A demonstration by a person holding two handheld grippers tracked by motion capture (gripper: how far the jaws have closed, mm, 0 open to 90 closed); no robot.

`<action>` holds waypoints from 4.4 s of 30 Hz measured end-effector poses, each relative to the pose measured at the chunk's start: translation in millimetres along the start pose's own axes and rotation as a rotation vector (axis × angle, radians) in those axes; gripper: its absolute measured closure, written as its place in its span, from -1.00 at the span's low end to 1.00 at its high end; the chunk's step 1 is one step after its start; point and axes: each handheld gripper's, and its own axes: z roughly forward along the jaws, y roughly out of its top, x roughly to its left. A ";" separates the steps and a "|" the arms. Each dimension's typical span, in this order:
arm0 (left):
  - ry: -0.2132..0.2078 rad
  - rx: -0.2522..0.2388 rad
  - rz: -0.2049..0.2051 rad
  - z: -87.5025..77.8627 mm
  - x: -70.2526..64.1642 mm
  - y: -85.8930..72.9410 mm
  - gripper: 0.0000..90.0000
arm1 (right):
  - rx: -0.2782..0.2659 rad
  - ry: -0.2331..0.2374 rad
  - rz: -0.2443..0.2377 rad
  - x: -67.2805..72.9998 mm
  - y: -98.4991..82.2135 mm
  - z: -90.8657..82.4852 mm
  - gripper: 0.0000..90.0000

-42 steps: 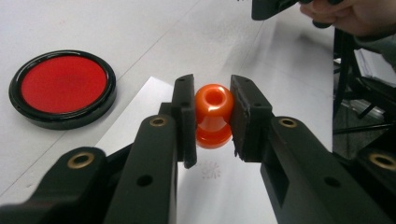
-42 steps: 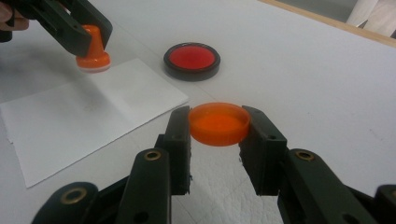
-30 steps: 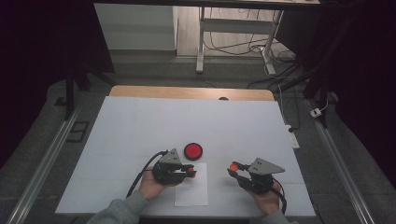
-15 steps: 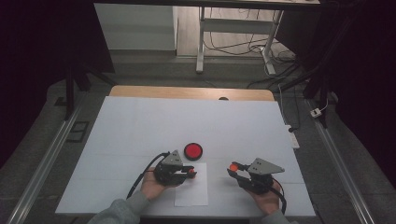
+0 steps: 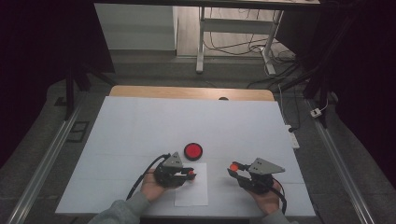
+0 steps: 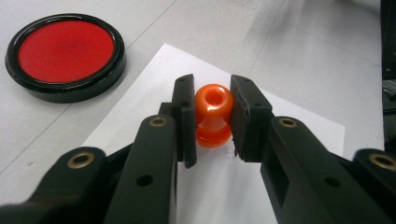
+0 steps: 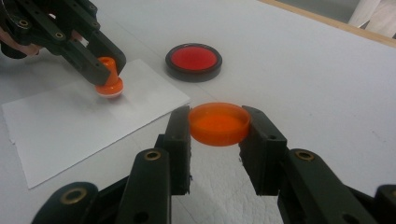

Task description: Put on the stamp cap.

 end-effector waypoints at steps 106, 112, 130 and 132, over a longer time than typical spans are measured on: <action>0.027 -0.147 0.008 -15.0 1.7 -6.7 0.61 | -0.018 -0.005 0.012 -1.0 2.6 -3.7 0.43; -0.002 -0.185 -0.029 -21.9 4.2 -4.8 0.61 | -0.020 -0.007 0.012 -1.0 2.7 -3.8 0.43; -0.022 -0.301 -0.083 -57.4 11.3 1.0 0.61 | -0.018 -0.002 0.006 -0.5 2.3 -2.4 0.43; -0.025 -0.311 -0.089 -62.1 12.0 1.0 0.61 | -0.018 -0.005 0.005 -0.2 2.3 -2.2 0.43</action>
